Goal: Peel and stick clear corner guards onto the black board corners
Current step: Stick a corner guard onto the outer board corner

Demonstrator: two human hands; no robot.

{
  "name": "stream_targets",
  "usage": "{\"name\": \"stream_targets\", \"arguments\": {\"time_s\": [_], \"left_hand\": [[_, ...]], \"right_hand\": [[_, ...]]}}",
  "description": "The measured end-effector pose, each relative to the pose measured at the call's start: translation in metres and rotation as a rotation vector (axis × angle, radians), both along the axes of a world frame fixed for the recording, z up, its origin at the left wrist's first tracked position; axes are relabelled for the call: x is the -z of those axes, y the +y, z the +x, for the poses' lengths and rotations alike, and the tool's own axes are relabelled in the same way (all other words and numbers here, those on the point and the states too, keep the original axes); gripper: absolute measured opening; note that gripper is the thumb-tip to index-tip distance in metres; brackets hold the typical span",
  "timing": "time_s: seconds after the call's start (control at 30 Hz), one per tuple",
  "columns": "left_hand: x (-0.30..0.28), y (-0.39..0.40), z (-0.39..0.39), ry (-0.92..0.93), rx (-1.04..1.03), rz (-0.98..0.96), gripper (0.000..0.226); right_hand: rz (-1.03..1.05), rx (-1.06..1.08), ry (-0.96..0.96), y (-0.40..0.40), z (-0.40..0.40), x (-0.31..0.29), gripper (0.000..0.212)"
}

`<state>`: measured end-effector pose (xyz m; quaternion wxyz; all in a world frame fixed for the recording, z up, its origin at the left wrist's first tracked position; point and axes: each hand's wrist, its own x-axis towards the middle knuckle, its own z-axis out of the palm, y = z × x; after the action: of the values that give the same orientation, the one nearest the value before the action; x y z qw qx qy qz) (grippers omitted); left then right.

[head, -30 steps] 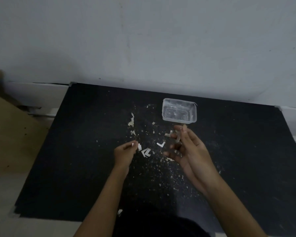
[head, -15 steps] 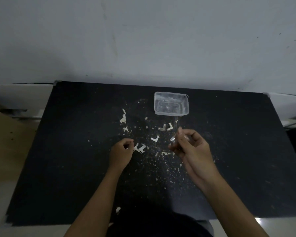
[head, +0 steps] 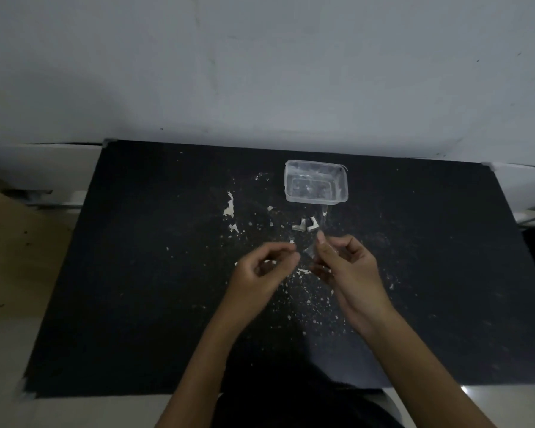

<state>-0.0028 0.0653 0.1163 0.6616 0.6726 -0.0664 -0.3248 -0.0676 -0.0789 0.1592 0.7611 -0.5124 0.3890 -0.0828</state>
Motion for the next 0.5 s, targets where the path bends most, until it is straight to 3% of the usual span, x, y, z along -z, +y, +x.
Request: {"name": "stream_targets", "arguments": {"time_s": [0.17,0.33,0.5], "left_hand": [[-0.001,-0.036,-0.014,-0.011,-0.026,-0.092,0.018],[0.002,-0.061,-0.015,-0.008,0.014,-0.061,0.016],[-0.001,-0.084,-0.015,-0.015,0.025,0.031,0.017]], "right_hand": [[-0.076,0.063,0.022,-0.009,-0.007,-0.002,0.023],[-0.103,0.101,0.092,-0.028,-0.025,0.002,0.030],[-0.153,0.045,0.161,-0.058,-0.044,0.007,0.013]]}}
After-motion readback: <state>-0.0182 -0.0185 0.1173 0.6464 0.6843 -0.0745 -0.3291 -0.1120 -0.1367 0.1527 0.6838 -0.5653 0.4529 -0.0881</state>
